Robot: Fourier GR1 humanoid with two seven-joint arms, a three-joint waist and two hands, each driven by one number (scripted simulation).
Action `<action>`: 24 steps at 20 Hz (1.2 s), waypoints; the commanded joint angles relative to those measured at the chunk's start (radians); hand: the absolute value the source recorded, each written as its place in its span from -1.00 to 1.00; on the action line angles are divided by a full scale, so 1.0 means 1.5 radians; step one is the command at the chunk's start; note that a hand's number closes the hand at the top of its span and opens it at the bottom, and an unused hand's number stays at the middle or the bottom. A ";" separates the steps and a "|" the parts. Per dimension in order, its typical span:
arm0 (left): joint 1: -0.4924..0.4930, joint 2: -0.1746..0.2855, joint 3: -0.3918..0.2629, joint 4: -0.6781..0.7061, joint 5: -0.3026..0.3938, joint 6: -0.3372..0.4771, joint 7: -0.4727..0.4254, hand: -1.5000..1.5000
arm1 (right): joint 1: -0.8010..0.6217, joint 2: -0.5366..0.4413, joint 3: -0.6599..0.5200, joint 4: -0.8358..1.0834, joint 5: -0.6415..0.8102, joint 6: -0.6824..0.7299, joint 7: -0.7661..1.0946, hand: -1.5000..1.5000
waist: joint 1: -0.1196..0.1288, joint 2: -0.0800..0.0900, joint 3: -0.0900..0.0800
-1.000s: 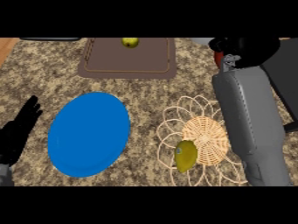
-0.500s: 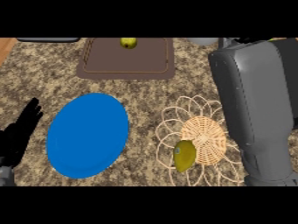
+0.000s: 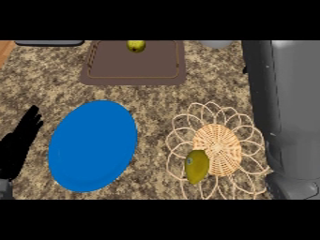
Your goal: Pick the bell pepper from the placemat and place it in the tiered shelf
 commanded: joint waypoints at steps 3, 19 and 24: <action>0.004 -0.003 0.003 -0.002 -0.011 0.008 -0.007 0.00 | -0.085 -0.048 -0.069 0.025 0.033 0.129 0.078 1.00 | -0.004 -0.001 0.001; -0.006 -0.008 0.020 0.001 -0.006 -0.004 0.003 0.00 | -0.036 -0.134 -0.178 0.087 0.083 0.111 -0.021 1.00 | -0.006 0.002 0.001; 0.006 0.008 0.032 0.007 0.007 -0.043 -0.010 0.00 | 0.013 -0.133 -0.199 0.034 0.057 0.063 -0.030 1.00 | -0.007 0.001 0.001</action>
